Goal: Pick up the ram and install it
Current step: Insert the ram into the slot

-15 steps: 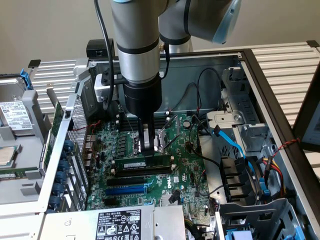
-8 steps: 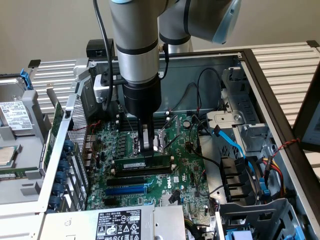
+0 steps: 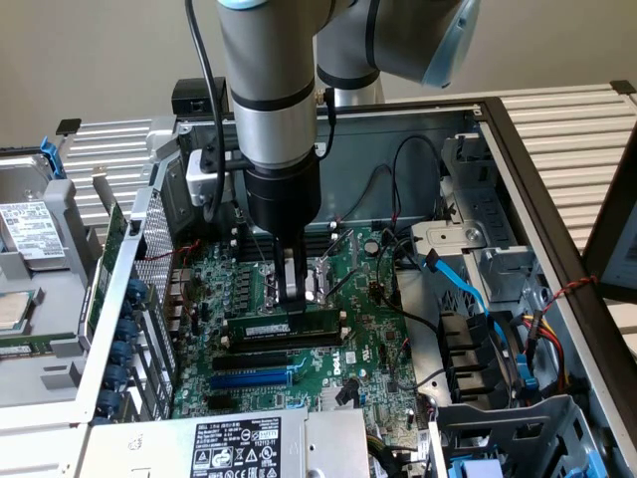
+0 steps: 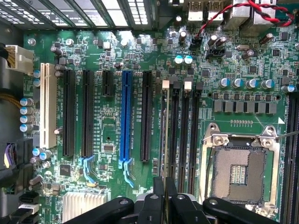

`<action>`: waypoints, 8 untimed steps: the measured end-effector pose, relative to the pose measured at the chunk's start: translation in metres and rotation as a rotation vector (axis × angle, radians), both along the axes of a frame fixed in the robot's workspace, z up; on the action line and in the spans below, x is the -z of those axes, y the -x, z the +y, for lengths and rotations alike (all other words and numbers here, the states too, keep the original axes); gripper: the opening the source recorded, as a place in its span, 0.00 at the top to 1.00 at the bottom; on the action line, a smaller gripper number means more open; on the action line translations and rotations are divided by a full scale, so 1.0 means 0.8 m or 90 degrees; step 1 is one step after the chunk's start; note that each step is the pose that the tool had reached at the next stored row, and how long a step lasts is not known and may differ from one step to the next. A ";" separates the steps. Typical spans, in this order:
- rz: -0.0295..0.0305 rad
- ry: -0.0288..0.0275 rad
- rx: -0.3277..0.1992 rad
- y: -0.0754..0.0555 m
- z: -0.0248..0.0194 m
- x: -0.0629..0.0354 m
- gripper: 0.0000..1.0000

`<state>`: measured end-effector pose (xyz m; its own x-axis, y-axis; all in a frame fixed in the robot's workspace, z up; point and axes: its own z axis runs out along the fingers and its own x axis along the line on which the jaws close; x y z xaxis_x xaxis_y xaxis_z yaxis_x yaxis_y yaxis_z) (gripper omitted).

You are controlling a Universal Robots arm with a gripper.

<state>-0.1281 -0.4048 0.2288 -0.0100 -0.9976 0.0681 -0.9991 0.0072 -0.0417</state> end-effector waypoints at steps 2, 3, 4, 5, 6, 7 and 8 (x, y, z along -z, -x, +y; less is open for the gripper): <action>0.0000 -0.0006 0.000 0.000 0.0000 0.000 0.87; 0.0000 -0.0009 0.000 0.000 0.0000 0.001 0.87; 0.0000 -0.0010 0.000 0.000 0.0000 0.001 0.87; 0.0000 -0.0012 0.000 0.000 0.0000 0.001 0.87; 0.0000 -0.0014 0.000 0.000 0.0000 0.002 0.87; 0.0000 -0.0016 0.000 0.000 0.0000 0.002 0.87; 0.0000 -0.0019 0.000 0.000 0.0000 0.002 0.87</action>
